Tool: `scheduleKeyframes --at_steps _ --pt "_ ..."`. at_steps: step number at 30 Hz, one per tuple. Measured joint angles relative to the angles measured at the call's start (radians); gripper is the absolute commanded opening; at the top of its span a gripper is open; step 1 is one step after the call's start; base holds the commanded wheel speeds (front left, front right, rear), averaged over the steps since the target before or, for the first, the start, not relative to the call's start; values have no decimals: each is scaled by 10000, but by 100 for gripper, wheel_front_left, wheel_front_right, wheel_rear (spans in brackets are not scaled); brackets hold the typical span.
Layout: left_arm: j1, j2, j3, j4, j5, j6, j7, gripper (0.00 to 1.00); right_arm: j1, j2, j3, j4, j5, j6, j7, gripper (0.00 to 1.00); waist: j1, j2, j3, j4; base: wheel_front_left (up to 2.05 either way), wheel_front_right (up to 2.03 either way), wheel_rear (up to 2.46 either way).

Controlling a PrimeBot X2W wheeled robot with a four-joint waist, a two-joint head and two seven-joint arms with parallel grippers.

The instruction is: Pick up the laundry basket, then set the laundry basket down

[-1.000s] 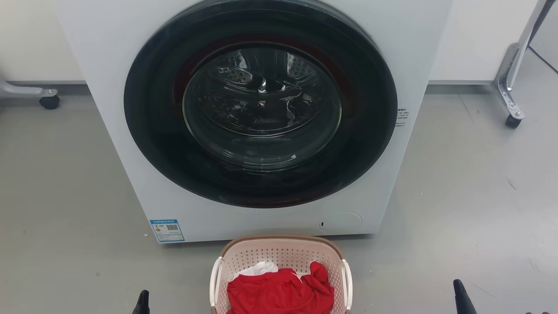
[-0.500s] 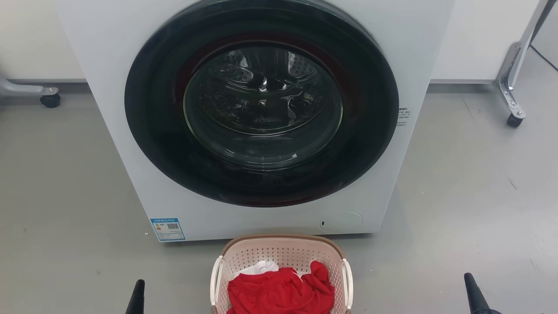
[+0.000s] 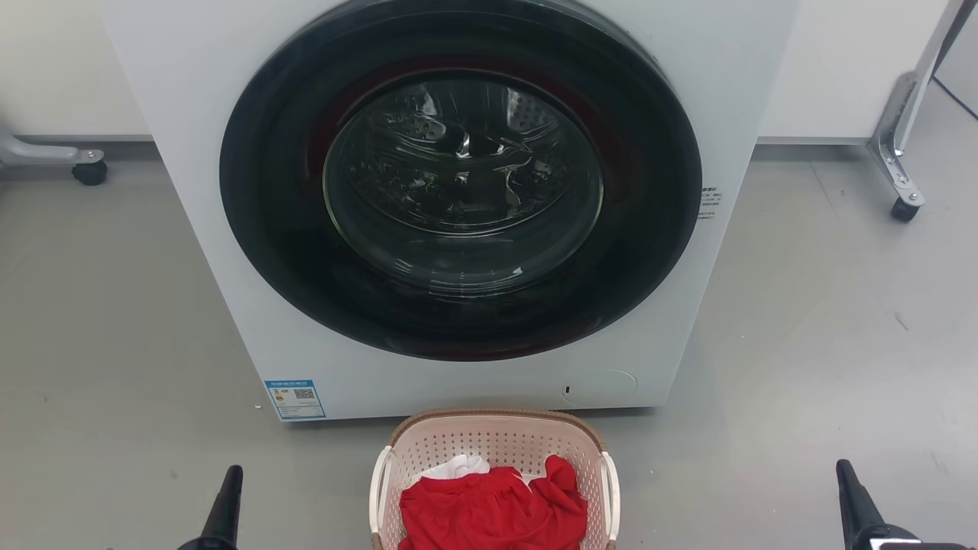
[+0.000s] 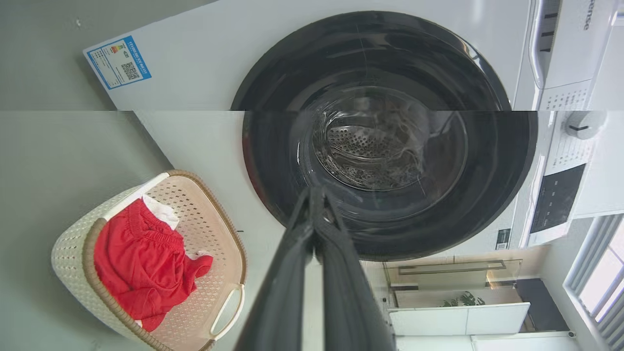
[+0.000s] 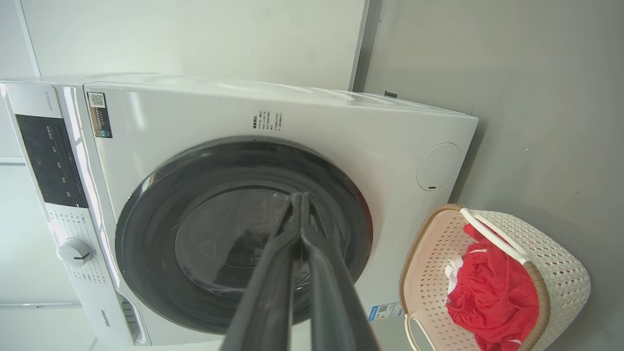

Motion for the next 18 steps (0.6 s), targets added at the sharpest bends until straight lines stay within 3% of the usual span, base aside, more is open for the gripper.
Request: scheduleKeyframes --at_steps 8,18 --pt "-215 -25 259 36 -1298 -255 320 0 -163 6 -399 52 1216 228 295 0 0 0 22 17 0 0 0" --pt "-251 -31 278 36 -1455 -257 336 0 -261 8 -424 56 1252 257 336 0 0 0 22 18 0 0 0"
